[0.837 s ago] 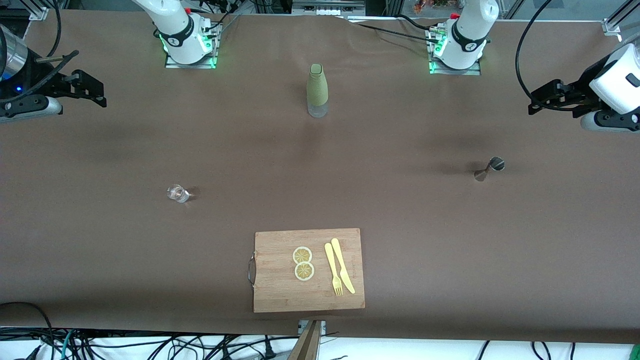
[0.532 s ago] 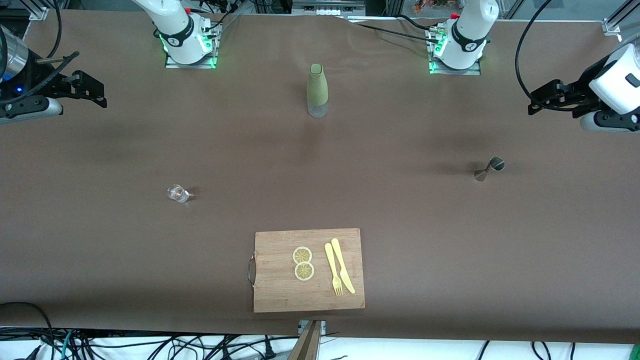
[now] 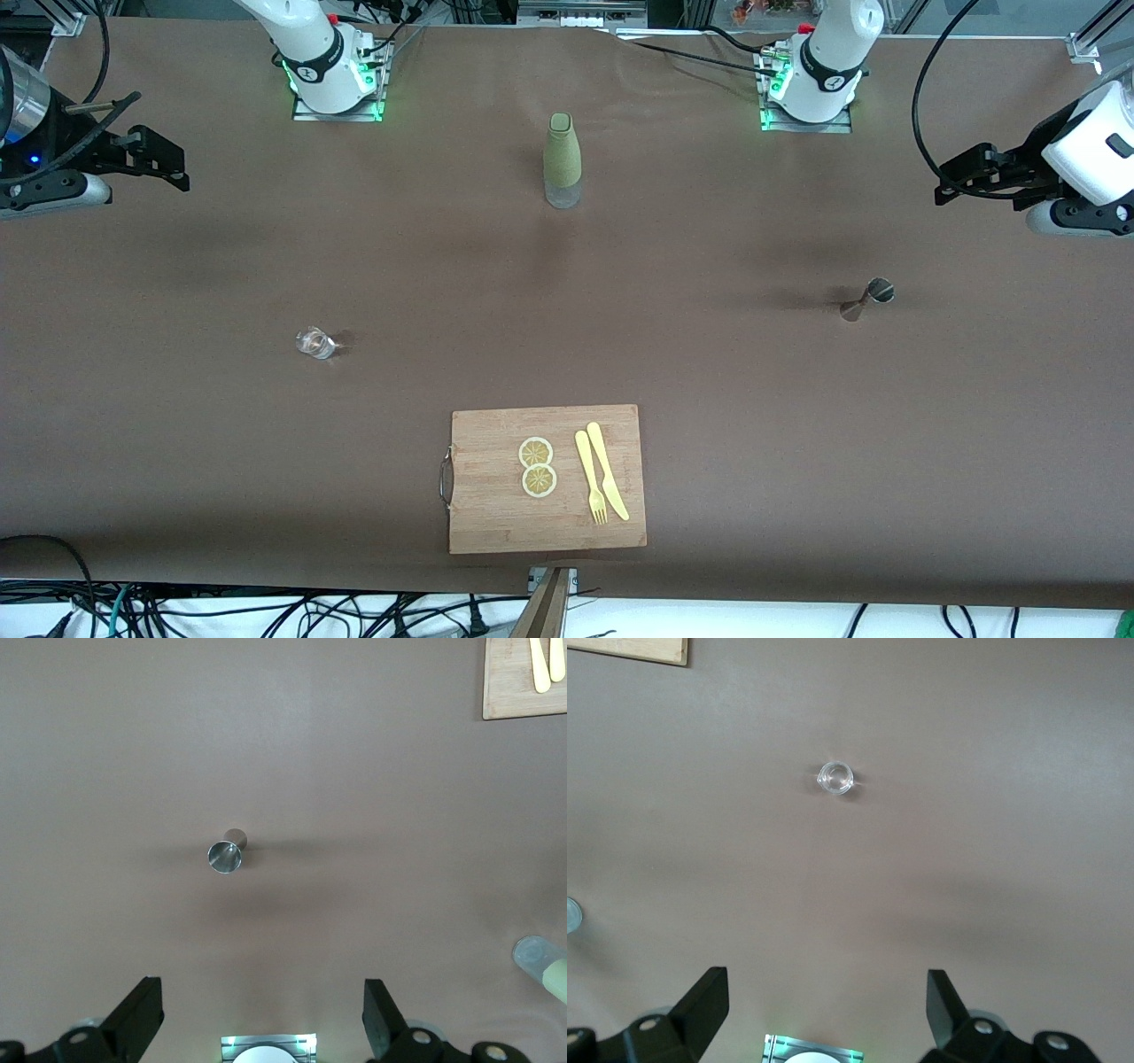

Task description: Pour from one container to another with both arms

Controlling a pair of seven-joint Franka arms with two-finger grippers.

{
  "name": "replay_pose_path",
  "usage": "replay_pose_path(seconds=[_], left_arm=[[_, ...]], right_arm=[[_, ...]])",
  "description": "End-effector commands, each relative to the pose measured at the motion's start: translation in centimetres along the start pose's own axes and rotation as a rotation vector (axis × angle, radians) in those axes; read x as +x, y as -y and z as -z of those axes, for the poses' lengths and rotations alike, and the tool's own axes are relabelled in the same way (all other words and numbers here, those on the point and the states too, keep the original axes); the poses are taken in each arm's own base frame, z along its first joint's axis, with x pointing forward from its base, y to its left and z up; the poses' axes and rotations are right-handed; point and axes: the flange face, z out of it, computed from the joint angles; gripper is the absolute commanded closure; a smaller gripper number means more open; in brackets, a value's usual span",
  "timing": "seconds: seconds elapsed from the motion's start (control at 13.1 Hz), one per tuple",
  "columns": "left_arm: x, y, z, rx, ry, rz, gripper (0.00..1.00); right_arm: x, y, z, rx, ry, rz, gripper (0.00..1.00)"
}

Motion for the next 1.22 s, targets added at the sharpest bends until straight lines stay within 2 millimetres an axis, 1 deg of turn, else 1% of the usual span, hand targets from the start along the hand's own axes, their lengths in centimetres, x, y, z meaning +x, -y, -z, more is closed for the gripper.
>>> replay_pose_path(seconds=[0.0, 0.3, 0.46, 0.61, 0.76, 1.14], left_arm=[[0.38, -0.17, 0.56, -0.019, -0.008, -0.019, 0.0], [0.37, -0.17, 0.63, -0.019, -0.01, -0.019, 0.0], [0.37, -0.1, 0.63, -0.02, -0.01, -0.018, 0.0], [0.37, -0.11, 0.63, -0.02, -0.01, -0.018, 0.0], [0.39, -0.11, 0.64, -0.02, -0.012, -0.019, 0.0], [0.37, -0.11, 0.63, -0.02, -0.01, -0.019, 0.0]], right_arm=[[-0.1, 0.13, 0.54, 0.008, -0.003, -0.012, 0.01], [0.01, 0.05, 0.61, 0.009, -0.006, -0.01, 0.01], [0.54, -0.01, 0.02, 0.007, 0.002, -0.009, 0.01], [0.68, 0.12, 0.45, 0.004, -0.009, -0.009, 0.01], [0.66, -0.27, 0.35, 0.006, -0.006, -0.019, 0.01], [0.73, -0.25, 0.41, 0.009, -0.012, -0.028, 0.01]])
